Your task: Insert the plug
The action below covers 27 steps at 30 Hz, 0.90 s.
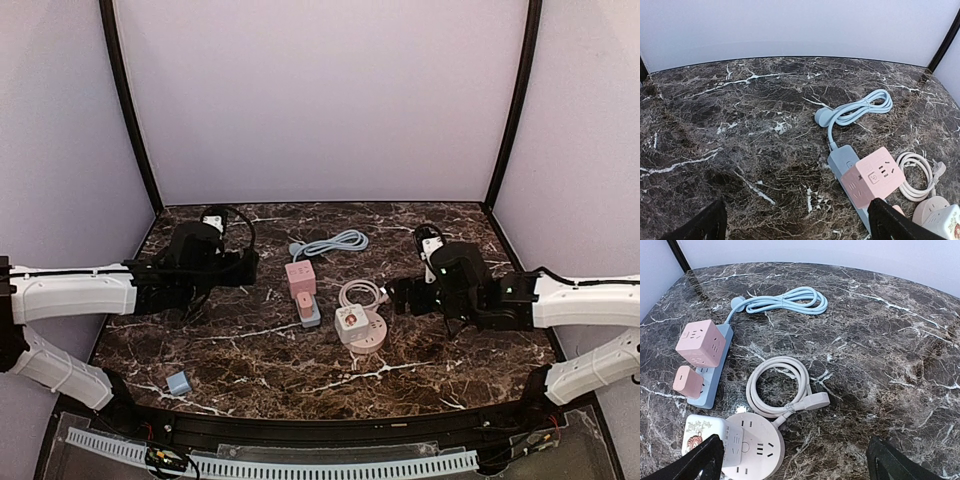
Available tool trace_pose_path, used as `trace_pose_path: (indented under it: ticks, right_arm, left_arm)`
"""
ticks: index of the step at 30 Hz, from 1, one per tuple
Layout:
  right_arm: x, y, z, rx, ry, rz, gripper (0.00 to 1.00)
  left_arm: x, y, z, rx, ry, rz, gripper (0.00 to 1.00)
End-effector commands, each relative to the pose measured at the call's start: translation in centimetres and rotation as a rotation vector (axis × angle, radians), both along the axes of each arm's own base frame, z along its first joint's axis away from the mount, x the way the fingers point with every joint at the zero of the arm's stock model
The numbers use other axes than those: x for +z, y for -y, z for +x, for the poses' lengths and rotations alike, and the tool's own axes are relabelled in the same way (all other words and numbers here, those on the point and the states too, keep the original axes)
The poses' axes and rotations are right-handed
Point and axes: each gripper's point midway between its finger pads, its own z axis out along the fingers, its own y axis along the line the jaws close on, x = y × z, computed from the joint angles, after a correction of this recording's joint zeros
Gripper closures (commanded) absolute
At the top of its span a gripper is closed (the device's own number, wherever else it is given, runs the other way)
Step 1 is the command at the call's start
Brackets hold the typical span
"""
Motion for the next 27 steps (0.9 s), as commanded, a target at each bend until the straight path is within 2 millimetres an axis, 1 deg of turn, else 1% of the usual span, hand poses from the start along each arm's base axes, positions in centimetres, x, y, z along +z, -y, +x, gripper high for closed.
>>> trace_pose_path:
  ticks: [1, 2, 3, 5, 7, 8, 11, 12, 13, 15, 17, 20, 22, 23, 24, 25, 26, 27]
  right_arm:
    - [0.8, -0.4, 0.4, 0.005, 0.058, 0.039, 0.01]
    - [0.6, -0.3, 0.4, 0.003, 0.057, 0.032, 0.01]
    - [0.5, -0.2, 0.4, -0.004, 0.058, 0.024, 0.01]
    - [0.3, 0.1, 0.5, -0.015, 0.062, 0.016, 0.01]
    - [0.3, 0.3, 0.5, -0.019, 0.065, 0.011, 0.01]
    - [0.3, 0.4, 0.4, -0.019, 0.067, 0.01, 0.02]
    - [0.5, 0.8, 0.3, -0.025, 0.073, 0.007, 0.01]
    - [0.7, 1.0, 0.3, -0.032, 0.076, 0.007, 0.01]
    - [0.8, 1.1, 0.2, -0.033, 0.076, 0.009, 0.01]
    - [1.0, 1.3, 0.2, -0.034, 0.081, 0.013, 0.01]
    - [1.1, 1.5, 0.2, -0.039, 0.087, 0.012, 0.01]
    - [1.2, 1.6, 0.3, -0.046, 0.095, 0.004, 0.02]
    - [1.2, 1.7, 0.2, -0.044, 0.096, -0.004, 0.01]
    - [1.2, 1.8, 0.2, -0.044, 0.097, -0.008, 0.01]
    - [1.2, 1.9, 0.1, -0.043, 0.097, -0.009, 0.01]
    - [1.2, 2.0, 0.1, -0.044, 0.099, -0.01, 0.01]
    - [1.2, 2.0, 0.1, -0.044, 0.103, -0.012, 0.01]
    - [1.2, 2.1, 0.1, -0.046, 0.106, -0.016, 0.01]
  left_arm:
    - [0.1, -0.7, 0.2, 0.091, -0.08, -0.016, 0.01]
    - [-0.5, -1.1, -0.1, 0.107, -0.114, -0.003, 0.01]
    - [-0.5, -1.0, 0.0, 0.114, -0.128, 0.0, 0.02]
    - [-1.5, -1.0, -0.4, 0.117, -0.19, 0.014, 0.04]
    - [-2.8, -1.2, -1.3, 0.113, -0.259, 0.041, 0.05]
    - [-3.7, -1.6, -1.9, 0.114, -0.299, 0.069, 0.05]
    - [-5.6, -2.5, -3.7, 0.121, -0.397, 0.095, 0.05]
    - [-6.3, -3.1, -4.7, 0.123, -0.443, 0.12, 0.05]
    - [-6.9, -3.2, -5.5, 0.12, -0.484, 0.111, 0.05]
    - [-8.6, -4.4, -8.2, 0.124, -0.595, 0.143, 0.06]
    - [-9.2, -5.6, -10.3, 0.144, -0.661, 0.168, 0.06]
    - [-8.6, -7.1, -12.6, 0.151, -0.69, 0.191, 0.06]
    - [-8.7, -8.2, -14.4, 0.16, -0.734, 0.209, 0.06]
    - [-9.3, -8.9, -15.8, 0.176, -0.784, 0.217, 0.07]
    - [-9.3, -9.1, -16.4, 0.175, -0.796, 0.2, 0.07]
    - [-10.1, -9.5, -17.8, 0.187, -0.85, 0.193, 0.07]
    - [-10.3, -9.6, -18.5, 0.186, -0.879, 0.173, 0.07]
    - [-10.7, -10.2, -19.3, 0.211, -0.907, 0.178, 0.06]
